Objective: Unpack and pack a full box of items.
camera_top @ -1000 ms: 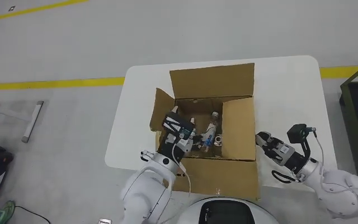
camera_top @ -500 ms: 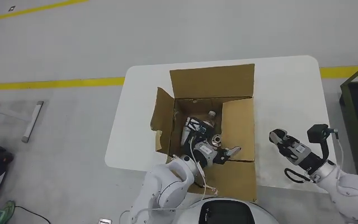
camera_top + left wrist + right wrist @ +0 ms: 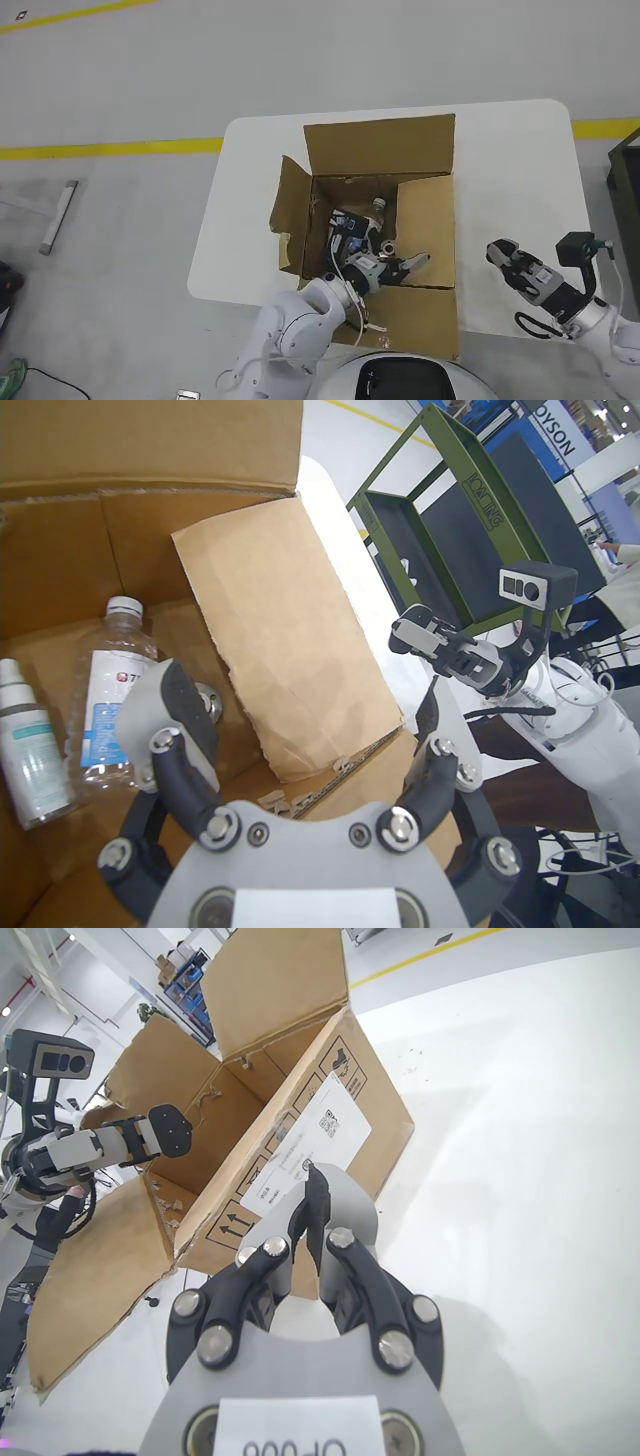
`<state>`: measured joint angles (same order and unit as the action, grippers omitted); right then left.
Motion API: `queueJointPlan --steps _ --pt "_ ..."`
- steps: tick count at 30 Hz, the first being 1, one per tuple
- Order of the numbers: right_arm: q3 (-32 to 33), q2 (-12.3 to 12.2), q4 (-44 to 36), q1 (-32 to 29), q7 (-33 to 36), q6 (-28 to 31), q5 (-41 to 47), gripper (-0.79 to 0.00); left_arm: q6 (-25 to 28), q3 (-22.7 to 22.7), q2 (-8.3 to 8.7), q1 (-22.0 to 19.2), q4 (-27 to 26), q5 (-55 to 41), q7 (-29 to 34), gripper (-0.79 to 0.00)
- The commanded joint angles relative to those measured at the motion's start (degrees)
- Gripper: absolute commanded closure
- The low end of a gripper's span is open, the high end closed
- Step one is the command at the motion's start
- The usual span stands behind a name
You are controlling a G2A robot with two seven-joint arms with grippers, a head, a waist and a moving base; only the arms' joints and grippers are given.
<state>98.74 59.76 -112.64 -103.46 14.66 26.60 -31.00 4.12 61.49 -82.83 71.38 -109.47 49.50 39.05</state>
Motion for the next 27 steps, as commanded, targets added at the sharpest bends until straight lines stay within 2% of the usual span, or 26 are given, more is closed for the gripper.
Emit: queueJointPlan --steps 1,9,15,20,27 --pt "-0.15 0.03 0.03 0.12 0.04 -0.01 -0.1 0.0 -1.91 -0.73 -0.31 -0.78 1.67 -2.38 -1.21 -0.785" --pt "-1.33 0.17 0.16 0.55 0.93 0.12 -0.15 0.0 -8.23 -2.61 -1.29 -5.05 9.08 -7.07 -2.71 -0.785" --pt "-3.33 0.31 0.63 1.42 1.91 0.29 -0.03 0.0 -9.62 -3.17 -1.65 -6.64 11.69 -11.36 -1.59 -0.785" --pt "-4.9 0.41 1.11 2.53 2.62 0.2 -0.5 0.0 -9.98 -3.76 -1.8 -6.98 11.89 -14.46 -0.51 -0.785" --pt "-5.04 0.55 1.46 3.3 1.58 -0.72 -0.33 -0.003 -8.79 -3.42 -1.73 -6.28 9.32 -20.04 0.89 -0.785"
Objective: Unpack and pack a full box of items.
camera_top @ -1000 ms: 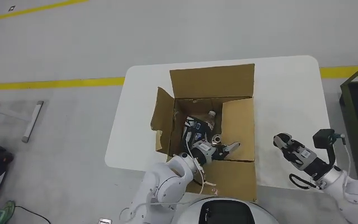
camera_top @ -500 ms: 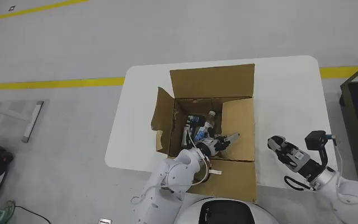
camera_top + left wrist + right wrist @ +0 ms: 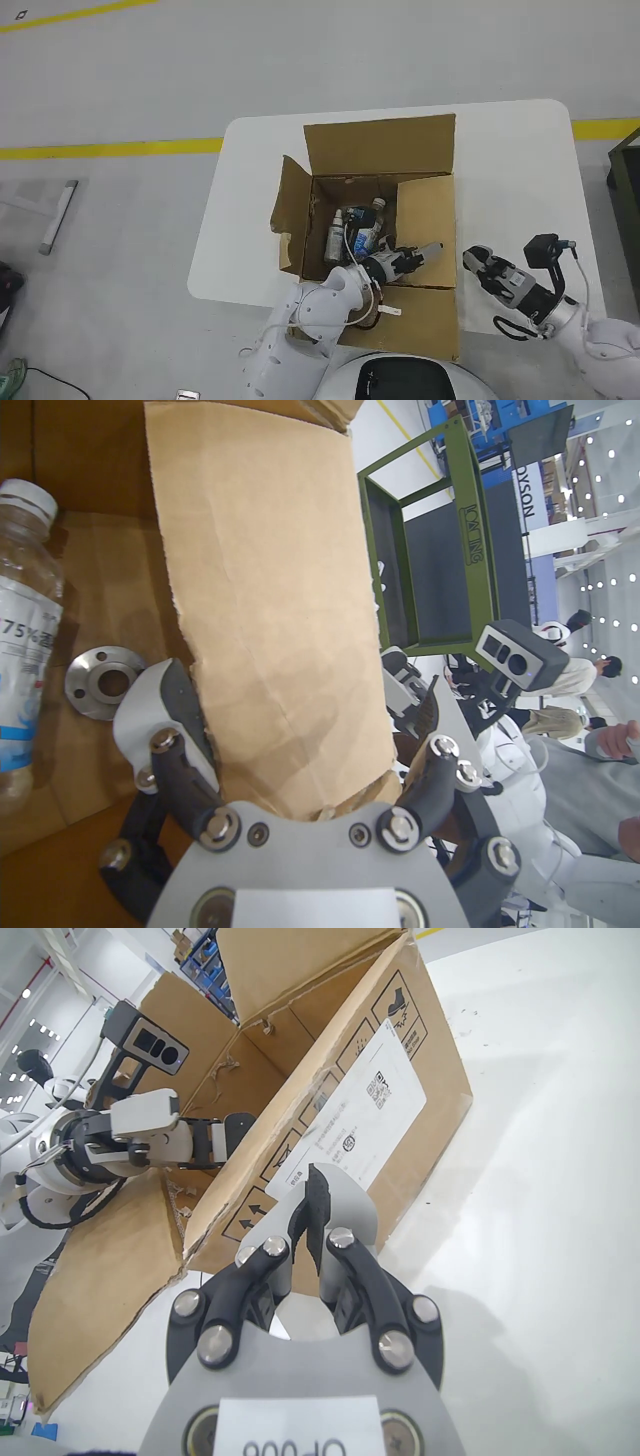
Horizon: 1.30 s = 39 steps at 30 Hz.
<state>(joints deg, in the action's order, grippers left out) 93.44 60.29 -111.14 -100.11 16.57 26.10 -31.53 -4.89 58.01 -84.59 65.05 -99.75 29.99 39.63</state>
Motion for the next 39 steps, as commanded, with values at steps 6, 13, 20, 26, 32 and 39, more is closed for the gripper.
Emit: queueJointPlan --steps 6,13,20,26,32,39 --pt "5.04 0.06 -1.4 -1.7 -3.1 -2.38 3.35 -0.289 1.22 0.28 0.32 0.01 -3.96 -1.48 1.07 -0.785" --pt "12.42 0.2 -3.36 -4.98 -3.78 -3.97 14.39 -0.622 3.95 -2.02 0.19 -1.64 -8.49 -3.15 1.4 -0.785" --pt "18.49 0.28 -2.99 -6.9 0.45 -3.59 30.01 -0.471 6.76 -9.16 -0.67 -4.66 -7.99 -1.34 0.26 -0.785" --pt "22.48 0.38 -2.35 -8.23 3.33 -3.1 36.53 -0.302 6.46 -15.39 -2.08 -8.04 -4.2 -0.58 -1.53 -0.785" --pt "22.74 0.43 -1.22 -8.33 7.59 -2.87 40.46 -0.305 5.14 -18.64 -3.24 -11.22 -0.28 1.26 -2.4 -0.785" --pt "21.55 0.49 -1.15 -6.85 10.82 -2.05 43.88 -0.336 3.97 -19.4 -3.84 -12.71 2.54 2.91 -2.64 -0.785"
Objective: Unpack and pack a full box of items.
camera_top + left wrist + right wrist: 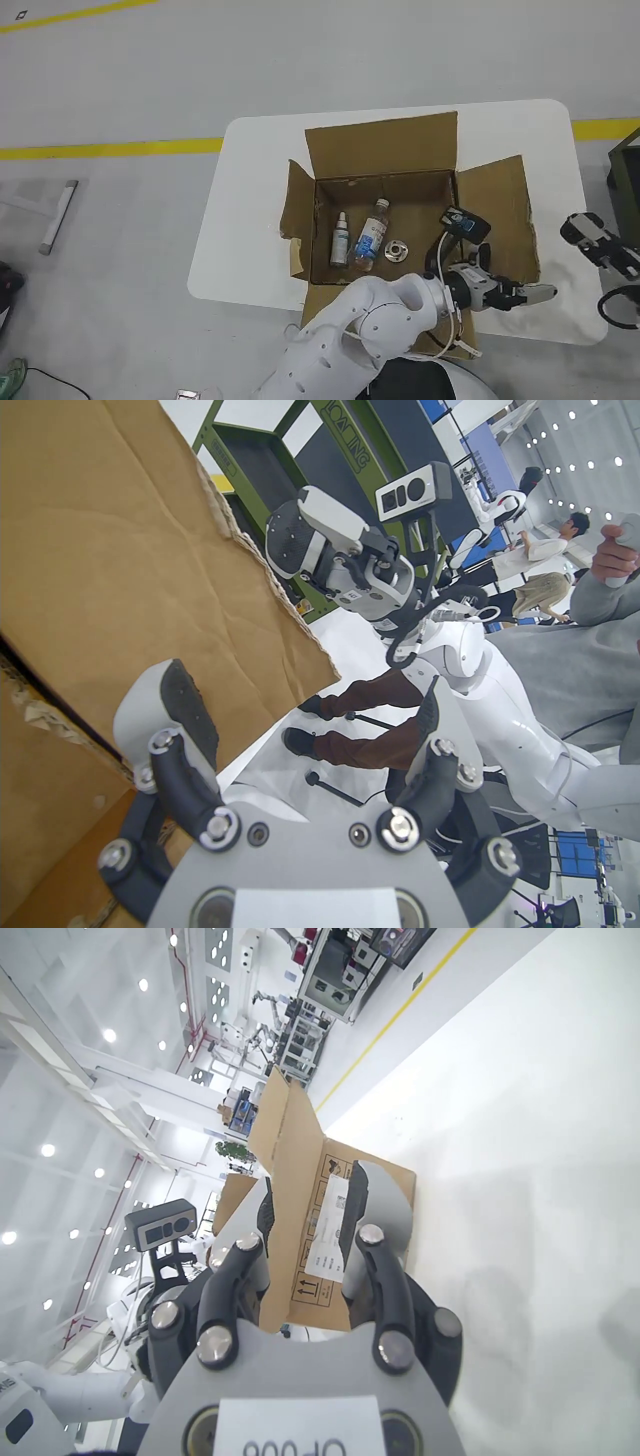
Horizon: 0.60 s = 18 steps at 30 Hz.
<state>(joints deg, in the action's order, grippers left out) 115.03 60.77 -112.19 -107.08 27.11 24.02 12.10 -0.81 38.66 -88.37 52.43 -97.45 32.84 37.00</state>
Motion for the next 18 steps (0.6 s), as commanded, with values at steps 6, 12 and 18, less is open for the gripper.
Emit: queueJointPlan --steps 6,12,18 --pt "-2.08 -0.07 0.69 2.03 2.37 -1.35 -2.8 -0.336 -0.16 -0.11 -0.33 -0.32 1.01 0.54 0.04 -0.785" --pt "-5.87 -0.03 1.77 5.01 3.11 -2.05 -5.13 -0.265 -0.33 0.33 -0.39 0.02 1.19 1.04 0.37 -0.785" --pt "-8.32 0.06 4.18 7.03 2.82 -2.67 -7.01 0.0 -0.16 0.95 -0.35 0.48 0.77 1.36 0.83 -0.785"
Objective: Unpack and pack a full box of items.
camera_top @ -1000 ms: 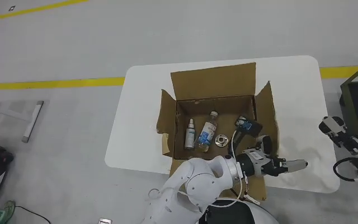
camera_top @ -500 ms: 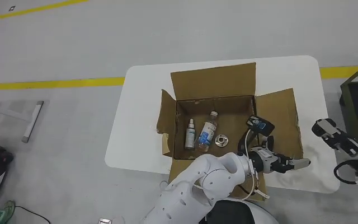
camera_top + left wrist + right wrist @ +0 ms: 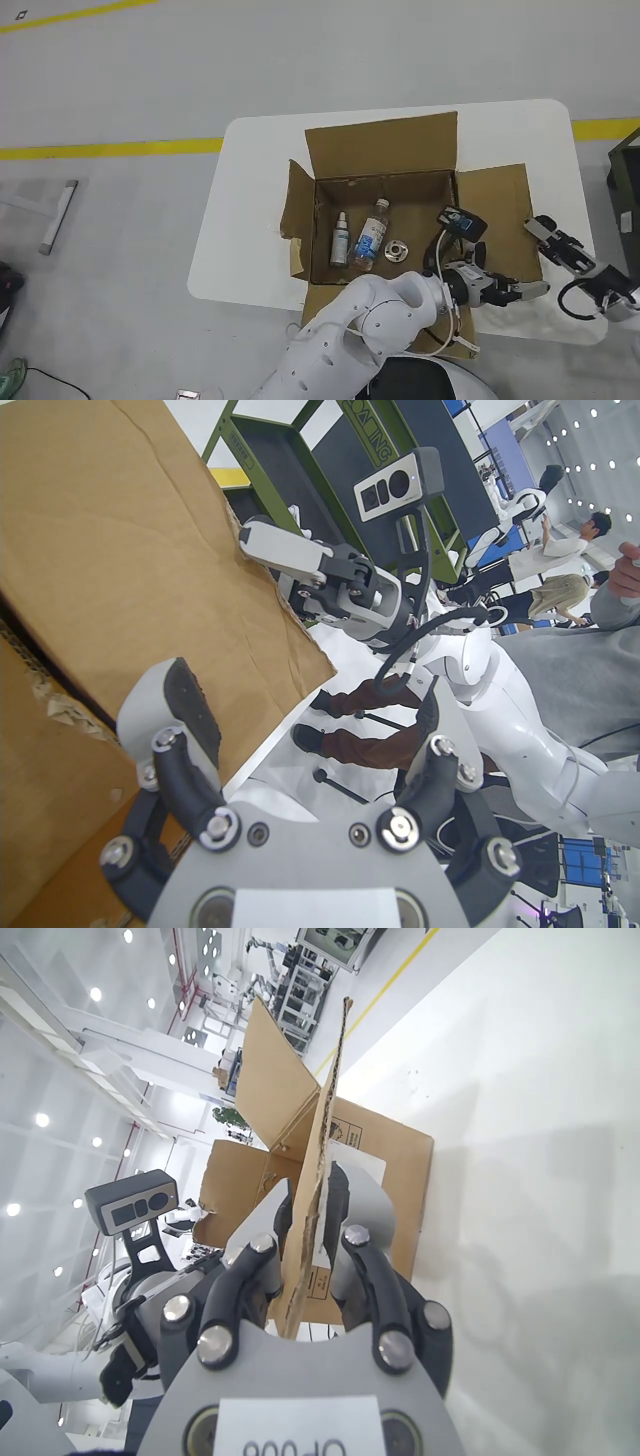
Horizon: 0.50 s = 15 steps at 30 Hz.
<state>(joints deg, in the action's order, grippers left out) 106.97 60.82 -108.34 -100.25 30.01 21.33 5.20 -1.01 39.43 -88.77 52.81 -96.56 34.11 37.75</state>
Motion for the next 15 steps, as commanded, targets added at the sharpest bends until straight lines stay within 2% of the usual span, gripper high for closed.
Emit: queueJointPlan --steps 1,8,11,15 --pt "-0.56 0.04 0.64 0.42 -0.15 0.12 -0.21 0.0 0.06 0.47 0.11 0.19 -0.35 0.41 0.21 -0.785" --pt "-1.52 0.2 1.53 0.59 -0.75 0.42 -0.68 0.0 -0.53 6.19 1.96 1.79 -5.86 9.42 2.53 -0.785" --pt "-1.52 0.22 1.51 0.54 -0.78 0.41 -0.86 0.0 -0.56 9.09 3.04 2.58 -8.38 17.19 3.77 -0.785" --pt "-1.51 0.25 1.22 0.54 -0.72 0.46 -0.97 0.0 0.21 11.17 4.21 2.71 -8.42 29.98 5.43 -0.785"
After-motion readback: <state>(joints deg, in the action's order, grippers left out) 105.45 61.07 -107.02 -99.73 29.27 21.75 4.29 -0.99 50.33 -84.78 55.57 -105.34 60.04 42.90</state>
